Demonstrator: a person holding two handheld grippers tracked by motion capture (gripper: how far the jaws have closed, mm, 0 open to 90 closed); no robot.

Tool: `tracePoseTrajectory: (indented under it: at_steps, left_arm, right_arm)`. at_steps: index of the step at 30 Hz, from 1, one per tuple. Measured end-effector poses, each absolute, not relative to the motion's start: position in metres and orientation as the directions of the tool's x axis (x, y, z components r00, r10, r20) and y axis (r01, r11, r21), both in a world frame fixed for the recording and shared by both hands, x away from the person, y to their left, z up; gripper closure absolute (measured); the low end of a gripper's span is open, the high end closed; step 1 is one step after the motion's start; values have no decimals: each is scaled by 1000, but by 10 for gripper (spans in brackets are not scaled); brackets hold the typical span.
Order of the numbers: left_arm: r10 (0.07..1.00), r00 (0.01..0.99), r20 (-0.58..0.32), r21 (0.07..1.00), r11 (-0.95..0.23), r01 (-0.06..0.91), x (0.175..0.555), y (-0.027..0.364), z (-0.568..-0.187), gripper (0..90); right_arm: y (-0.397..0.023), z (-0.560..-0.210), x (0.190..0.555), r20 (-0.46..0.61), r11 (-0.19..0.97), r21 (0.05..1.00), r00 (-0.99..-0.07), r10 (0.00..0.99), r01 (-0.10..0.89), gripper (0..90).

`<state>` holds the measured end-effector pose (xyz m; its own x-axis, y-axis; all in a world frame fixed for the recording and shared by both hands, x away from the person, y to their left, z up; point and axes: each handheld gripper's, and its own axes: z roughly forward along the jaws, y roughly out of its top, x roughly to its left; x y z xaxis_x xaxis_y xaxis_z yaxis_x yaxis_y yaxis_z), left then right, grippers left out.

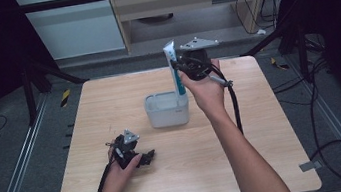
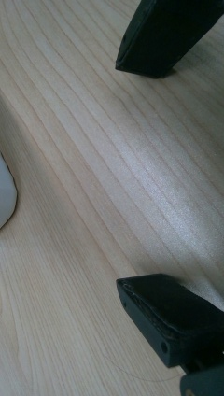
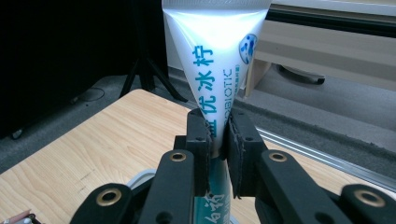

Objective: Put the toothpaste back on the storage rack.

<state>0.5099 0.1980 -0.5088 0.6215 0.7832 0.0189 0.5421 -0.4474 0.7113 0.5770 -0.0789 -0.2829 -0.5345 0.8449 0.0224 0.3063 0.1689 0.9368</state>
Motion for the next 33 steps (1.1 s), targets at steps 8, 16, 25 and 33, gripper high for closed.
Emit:
tracePoseTrajectory:
  at_steps: [8,16,25,33]
  left_arm:
    - [784,621,18,711,-447,543,510,198,-509,0]
    - [783,622,19,711,-448,542,510,198,-509,0]
    - [783,622,19,711,-448,542,510,198,-509,0]
    - [783,622,19,711,-448,542,510,198,-509,0]
  right_arm:
    - [-74,-286,582,36,157,937,-534,844,311,802]
    - [-64,-291,586,54,136,942,-537,842,307,802]
    - [-50,-298,590,55,140,940,-544,837,311,801]
    - [-43,-302,595,64,131,942,-551,832,308,801]
